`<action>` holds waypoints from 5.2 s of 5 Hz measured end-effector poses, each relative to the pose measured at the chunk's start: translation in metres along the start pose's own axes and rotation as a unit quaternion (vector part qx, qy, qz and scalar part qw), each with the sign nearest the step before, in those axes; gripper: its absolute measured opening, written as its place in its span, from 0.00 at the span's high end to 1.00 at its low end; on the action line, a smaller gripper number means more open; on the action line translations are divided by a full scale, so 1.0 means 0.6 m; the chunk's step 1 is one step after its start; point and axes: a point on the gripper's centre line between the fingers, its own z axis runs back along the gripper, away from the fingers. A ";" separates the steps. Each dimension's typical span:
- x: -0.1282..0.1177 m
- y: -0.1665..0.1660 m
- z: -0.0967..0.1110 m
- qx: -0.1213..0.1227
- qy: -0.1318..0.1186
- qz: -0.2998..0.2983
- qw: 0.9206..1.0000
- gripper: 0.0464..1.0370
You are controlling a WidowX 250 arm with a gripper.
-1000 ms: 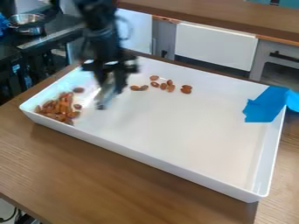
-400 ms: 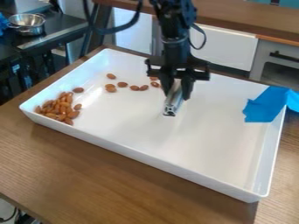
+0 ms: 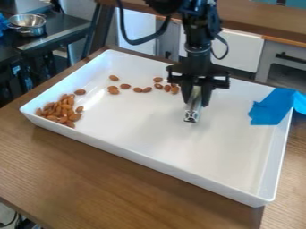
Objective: Sweep into pile
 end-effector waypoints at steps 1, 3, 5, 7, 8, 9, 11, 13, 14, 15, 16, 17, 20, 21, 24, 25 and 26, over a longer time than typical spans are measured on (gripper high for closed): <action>0.003 -0.004 -0.021 0.007 0.009 0.004 1.000 0.66; 0.013 0.004 -0.038 0.015 0.007 0.007 1.000 0.66; 0.025 0.058 -0.036 0.007 0.001 0.028 1.000 0.66; 0.021 0.162 -0.023 0.001 0.011 0.063 0.998 0.66; 0.016 0.186 -0.018 0.003 0.009 0.070 0.998 0.66; 0.018 0.218 -0.017 0.007 0.004 0.101 0.995 0.66; 0.037 0.240 -0.017 0.040 -0.025 0.209 0.977 0.66; 0.046 0.252 -0.019 0.050 -0.057 0.337 0.939 0.66; 0.044 0.263 -0.018 0.044 -0.056 0.405 0.912 0.66; 0.026 0.275 -0.018 0.039 -0.046 0.462 0.885 0.66; -0.004 0.289 -0.009 0.042 -0.040 0.486 0.872 0.66; -0.045 0.284 0.003 0.043 -0.034 0.488 0.871 0.66; -0.111 0.290 0.048 0.023 -0.005 0.484 0.875 0.66; -0.057 0.258 0.070 -0.020 -0.023 0.379 0.925 0.66; 0.020 0.180 0.007 -0.036 0.051 0.110 0.992 0.66; 0.019 0.160 -0.001 -0.038 0.046 0.074 0.995 0.66; 0.015 0.147 -0.004 -0.040 0.050 0.065 0.996 0.66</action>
